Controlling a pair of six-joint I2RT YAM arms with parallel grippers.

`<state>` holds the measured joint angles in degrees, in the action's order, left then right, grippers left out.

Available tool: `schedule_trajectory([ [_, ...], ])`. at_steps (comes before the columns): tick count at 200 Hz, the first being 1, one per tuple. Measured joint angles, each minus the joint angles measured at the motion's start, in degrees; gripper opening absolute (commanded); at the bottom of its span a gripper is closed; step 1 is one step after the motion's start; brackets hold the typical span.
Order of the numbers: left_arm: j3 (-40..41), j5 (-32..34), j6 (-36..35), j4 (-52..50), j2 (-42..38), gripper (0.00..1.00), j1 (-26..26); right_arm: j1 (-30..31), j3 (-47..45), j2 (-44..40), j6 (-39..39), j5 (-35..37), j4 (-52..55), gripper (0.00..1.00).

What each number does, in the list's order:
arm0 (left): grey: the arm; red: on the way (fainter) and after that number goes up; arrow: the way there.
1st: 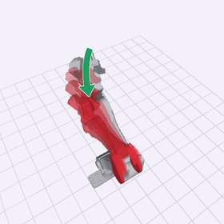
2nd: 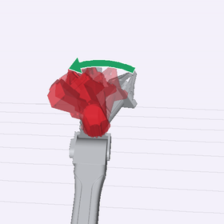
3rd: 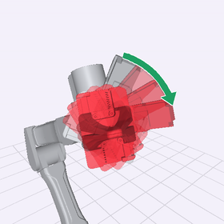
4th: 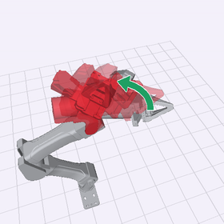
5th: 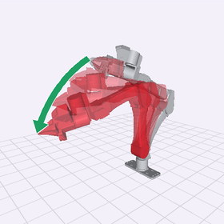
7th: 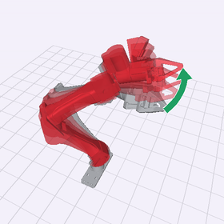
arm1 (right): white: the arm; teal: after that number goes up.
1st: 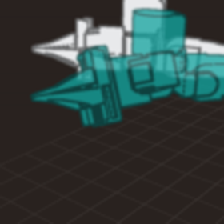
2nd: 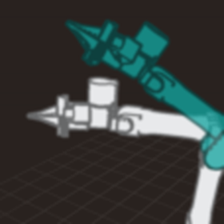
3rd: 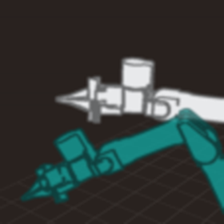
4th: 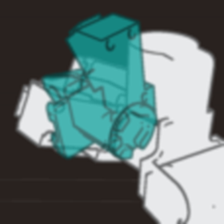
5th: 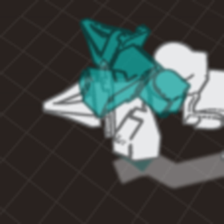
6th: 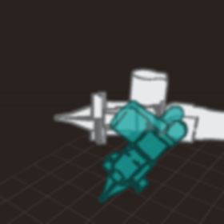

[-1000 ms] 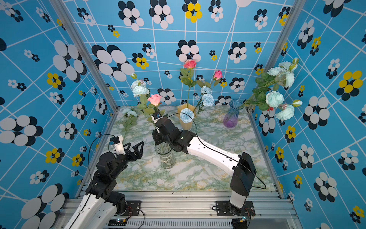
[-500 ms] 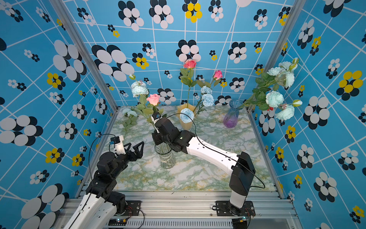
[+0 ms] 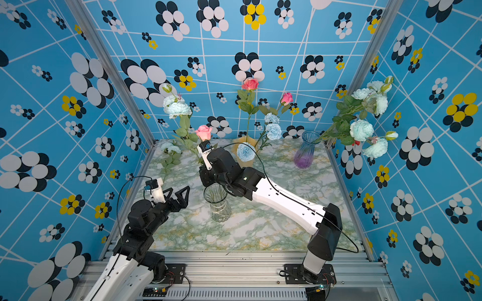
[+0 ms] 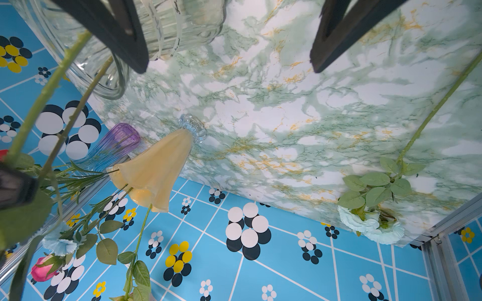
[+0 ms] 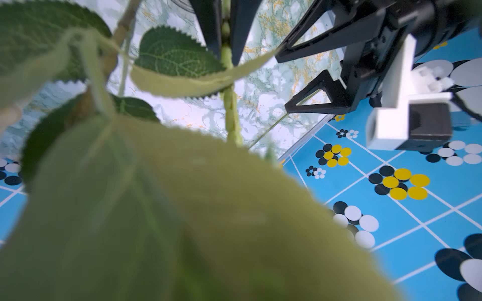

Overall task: Pick out blue flowers from the vase
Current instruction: Pick up the flower from the vase.

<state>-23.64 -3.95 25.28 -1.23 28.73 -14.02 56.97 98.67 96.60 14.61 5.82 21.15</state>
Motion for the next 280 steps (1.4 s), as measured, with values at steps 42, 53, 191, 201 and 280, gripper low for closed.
schedule_trajectory([
  [42,0.00,0.00,0.00,0.02,0.07,1.00,0.00,0.00,4.74,-1.97,-1.20,-0.81,1.29,0.00],
  [53,0.00,-0.02,0.00,0.02,0.31,1.00,0.00,0.00,6.10,-2.16,-1.77,-0.81,1.86,0.00],
  [191,-0.11,-0.66,-0.02,0.04,2.97,1.00,0.00,-1.70,19.93,-3.93,-5.40,-0.15,6.36,0.00],
  [201,-0.11,-0.66,-0.02,0.04,3.10,1.00,0.00,-2.14,20.35,-4.48,-5.40,-0.17,6.38,0.00],
  [280,-1.46,-3.82,-0.44,-0.02,4.22,1.00,0.85,-3.56,21.51,-5.60,-1.86,-8.02,5.92,0.00],
])
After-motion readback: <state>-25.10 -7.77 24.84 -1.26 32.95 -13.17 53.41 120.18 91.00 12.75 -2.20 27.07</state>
